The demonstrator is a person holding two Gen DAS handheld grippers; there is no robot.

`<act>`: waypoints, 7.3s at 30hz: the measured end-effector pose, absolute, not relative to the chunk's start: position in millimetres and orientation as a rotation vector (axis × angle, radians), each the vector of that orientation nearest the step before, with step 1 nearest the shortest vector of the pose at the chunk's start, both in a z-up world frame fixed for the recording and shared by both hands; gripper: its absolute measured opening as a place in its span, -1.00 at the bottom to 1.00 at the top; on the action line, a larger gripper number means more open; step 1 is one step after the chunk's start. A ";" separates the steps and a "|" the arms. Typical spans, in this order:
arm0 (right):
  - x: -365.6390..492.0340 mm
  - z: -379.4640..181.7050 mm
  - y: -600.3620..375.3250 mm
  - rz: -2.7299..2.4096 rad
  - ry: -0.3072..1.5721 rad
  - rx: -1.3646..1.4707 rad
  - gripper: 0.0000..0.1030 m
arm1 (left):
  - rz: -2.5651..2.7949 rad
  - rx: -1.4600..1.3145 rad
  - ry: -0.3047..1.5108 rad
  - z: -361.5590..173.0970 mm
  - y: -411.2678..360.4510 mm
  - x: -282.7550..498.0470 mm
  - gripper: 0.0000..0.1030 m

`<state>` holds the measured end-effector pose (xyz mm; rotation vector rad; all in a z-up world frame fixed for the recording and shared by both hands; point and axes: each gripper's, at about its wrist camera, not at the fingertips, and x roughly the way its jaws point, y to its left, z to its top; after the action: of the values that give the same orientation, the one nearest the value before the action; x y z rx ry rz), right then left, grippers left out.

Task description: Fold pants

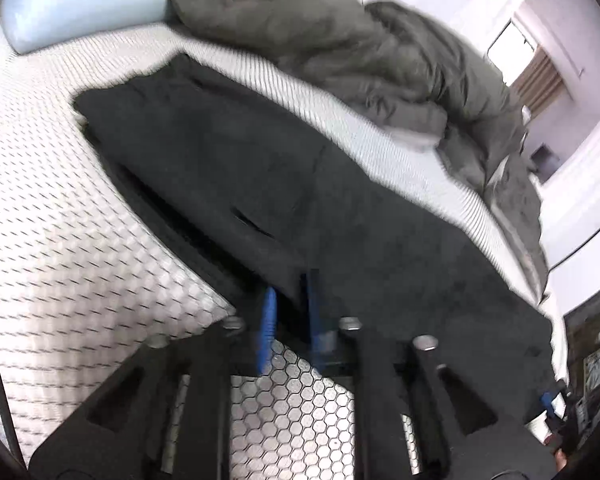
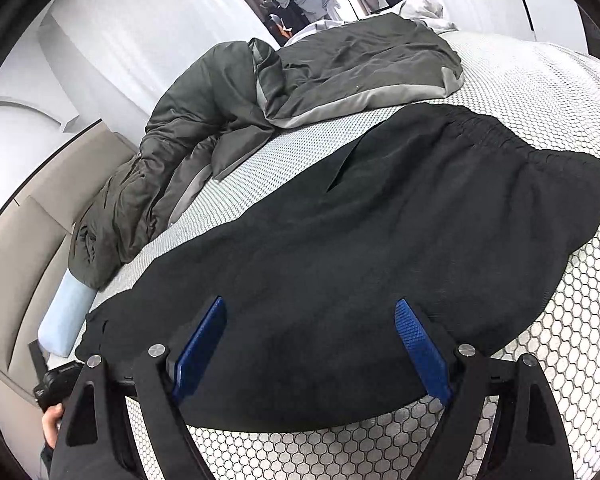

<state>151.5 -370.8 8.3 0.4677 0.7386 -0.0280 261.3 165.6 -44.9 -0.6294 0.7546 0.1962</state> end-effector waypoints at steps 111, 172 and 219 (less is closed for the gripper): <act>16.9 50.6 -512.2 -0.250 0.699 0.536 0.12 | -0.309 -0.168 0.871 -5.8 -103.1 118.0 0.97; 111.1 16.8 -348.4 -0.030 0.757 -0.088 0.87 | -0.275 0.116 0.845 -14.9 -166.2 169.8 0.98; 145.6 23.2 -414.9 -0.301 0.848 -0.212 0.87 | -0.252 0.177 0.879 7.0 -167.1 294.6 0.99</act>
<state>145.6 -414.9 23.2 -0.2117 0.8480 -0.3007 294.6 -167.1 7.0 0.1773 0.8787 -0.2522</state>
